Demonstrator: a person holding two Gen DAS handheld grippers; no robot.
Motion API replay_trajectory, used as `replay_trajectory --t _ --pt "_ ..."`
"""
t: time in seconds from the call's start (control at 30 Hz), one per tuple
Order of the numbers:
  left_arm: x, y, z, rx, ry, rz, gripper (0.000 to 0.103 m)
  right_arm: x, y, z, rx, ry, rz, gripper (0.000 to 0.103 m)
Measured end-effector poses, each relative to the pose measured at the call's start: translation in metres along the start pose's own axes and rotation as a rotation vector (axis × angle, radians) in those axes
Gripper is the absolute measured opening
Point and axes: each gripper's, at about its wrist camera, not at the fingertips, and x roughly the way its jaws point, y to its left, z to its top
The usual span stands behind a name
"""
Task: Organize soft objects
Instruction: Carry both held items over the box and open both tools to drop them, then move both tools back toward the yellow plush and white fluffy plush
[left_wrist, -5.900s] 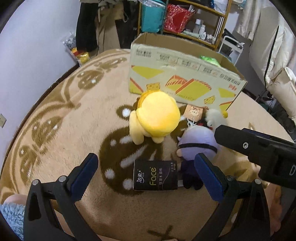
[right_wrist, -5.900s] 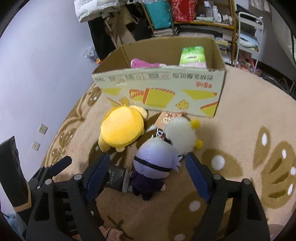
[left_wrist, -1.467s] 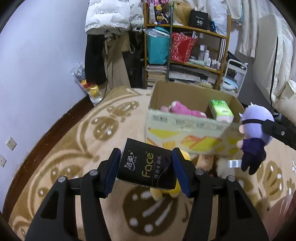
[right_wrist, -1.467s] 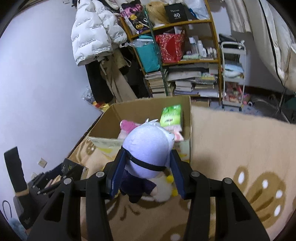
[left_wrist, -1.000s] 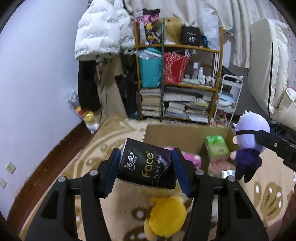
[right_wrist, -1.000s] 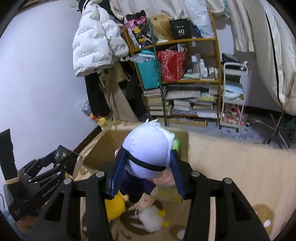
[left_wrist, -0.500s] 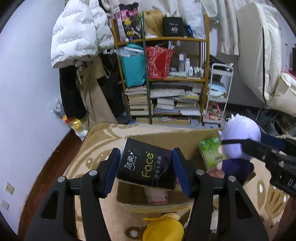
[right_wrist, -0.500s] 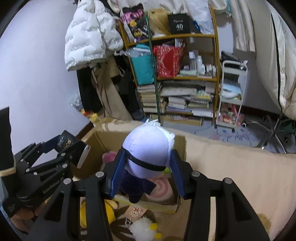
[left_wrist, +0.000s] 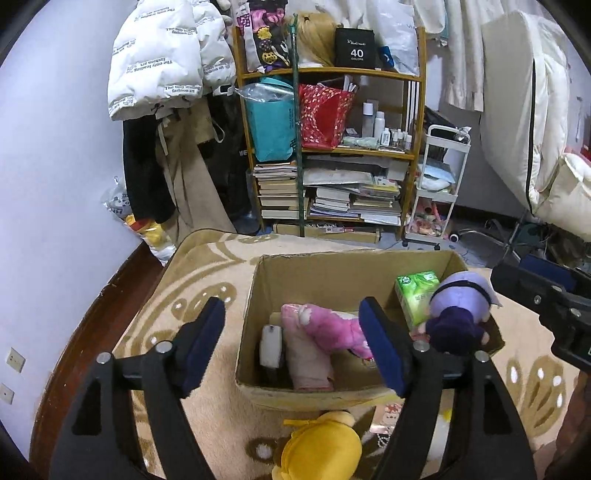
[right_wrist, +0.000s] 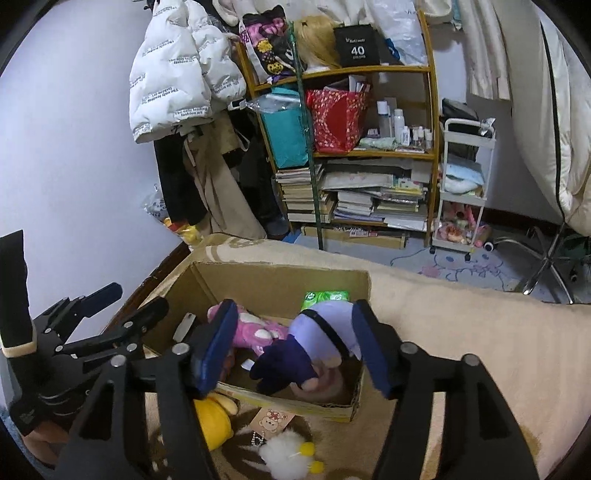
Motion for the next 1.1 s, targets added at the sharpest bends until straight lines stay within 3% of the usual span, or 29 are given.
replay_trajectory --t 0.13,0.33,0.7,1.1 --pt "-0.017 0.006 -0.002 -0.015 -0.017 0.009 0.089 -0.013 0.001 0.002 0.006 -0.014 -0.004 0.089" --pt "-0.041 0.016 -0.010 -0.036 -0.019 0.015 0.099 -0.034 0.003 0.004 0.012 -0.042 -0.012 0.103" --pt "-0.061 0.022 -0.033 -0.063 0.006 0.021 0.102 -0.062 0.004 -0.019 -0.006 -0.047 -0.014 0.103" --pt "-0.046 0.013 -0.077 -0.055 0.107 0.003 0.102 -0.037 -0.005 -0.054 0.051 0.077 0.019 0.103"
